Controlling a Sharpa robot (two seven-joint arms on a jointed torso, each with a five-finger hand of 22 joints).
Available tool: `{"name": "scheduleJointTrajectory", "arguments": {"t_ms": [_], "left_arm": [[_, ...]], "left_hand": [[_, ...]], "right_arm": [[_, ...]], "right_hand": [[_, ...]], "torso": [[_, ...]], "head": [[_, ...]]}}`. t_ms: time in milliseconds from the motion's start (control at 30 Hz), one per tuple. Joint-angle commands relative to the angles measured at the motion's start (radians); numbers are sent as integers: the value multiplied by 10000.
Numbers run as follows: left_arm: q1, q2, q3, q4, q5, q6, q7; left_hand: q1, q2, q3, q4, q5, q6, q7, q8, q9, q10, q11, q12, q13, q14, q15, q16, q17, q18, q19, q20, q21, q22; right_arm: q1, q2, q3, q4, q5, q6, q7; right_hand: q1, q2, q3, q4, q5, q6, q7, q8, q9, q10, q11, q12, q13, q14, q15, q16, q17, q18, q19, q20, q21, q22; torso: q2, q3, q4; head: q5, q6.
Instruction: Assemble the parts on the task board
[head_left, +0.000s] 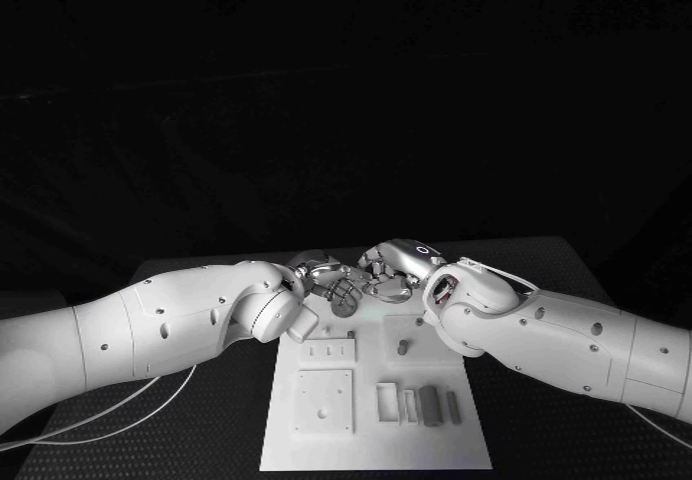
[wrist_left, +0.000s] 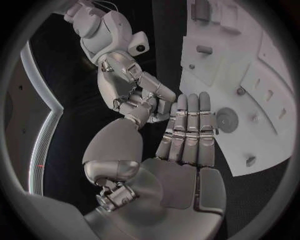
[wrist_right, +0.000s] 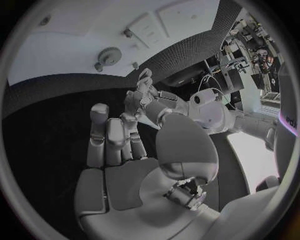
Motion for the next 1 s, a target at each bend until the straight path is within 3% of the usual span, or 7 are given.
{"name": "scheduleJointTrajectory", "arguments": {"t_ms": [33, 267, 767, 1000], "left_arm": [[40, 34, 42, 82, -25, 165, 211], [40, 28, 42, 31, -27, 20, 225], [41, -9, 42, 57, -6, 54, 180], [41, -27, 42, 81, 62, 29, 209]], "left_hand": [[129, 230, 42, -172, 38, 178, -55, 104, 53, 137, -36, 88, 55, 106, -45, 55, 93, 182, 97, -16, 5, 40], [402, 667, 309, -424, 39, 455, -185, 212, 84, 390, -152, 177, 185, 223, -124, 130, 320, 138, 215, -98, 65, 144], [428, 815, 479, -539, 45, 504, -205, 201, 73, 432, -166, 150, 244, 231, -139, 101, 444, 89, 213, -133, 53, 198], [545, 896, 895, -577, 163, 559, -220, 181, 54, 465, -173, 102, 307, 253, -148, 31, 549, 42, 216, -159, 28, 251]], "right_arm": [[-44, 35, -23, 19, -117, 169, 90], [-67, 23, -23, 89, -97, 197, 108], [-85, 11, -23, 3, -107, 220, 73], [-119, 33, -23, -60, -124, 238, 59]], "right_hand": [[67, 56, 48, -12, 65, 723, 125, 178, 421, 21, -27, -60, -11, -7, -42, 33, 0, 288, -30, -71, 48, 181], [65, 52, 47, -11, 65, 724, 124, 176, 422, 24, -27, -61, -11, 1, -43, 33, 9, 288, -28, -72, 47, 180], [67, 51, 50, -12, 65, 732, 121, 175, 428, 32, -30, -63, -12, 15, -46, 32, 17, 288, -22, -77, 48, 178], [69, 52, 52, -13, 66, 735, 120, 174, 430, 35, -31, -64, -13, 25, -47, 33, 29, 288, -20, -79, 48, 178]], "torso": [[2, 8, -2], [-3, 14, -9], [3, 10, -3], [7, 13, 10]], "head": [[6, -17], [23, -30], [29, -29], [37, -45]]}}
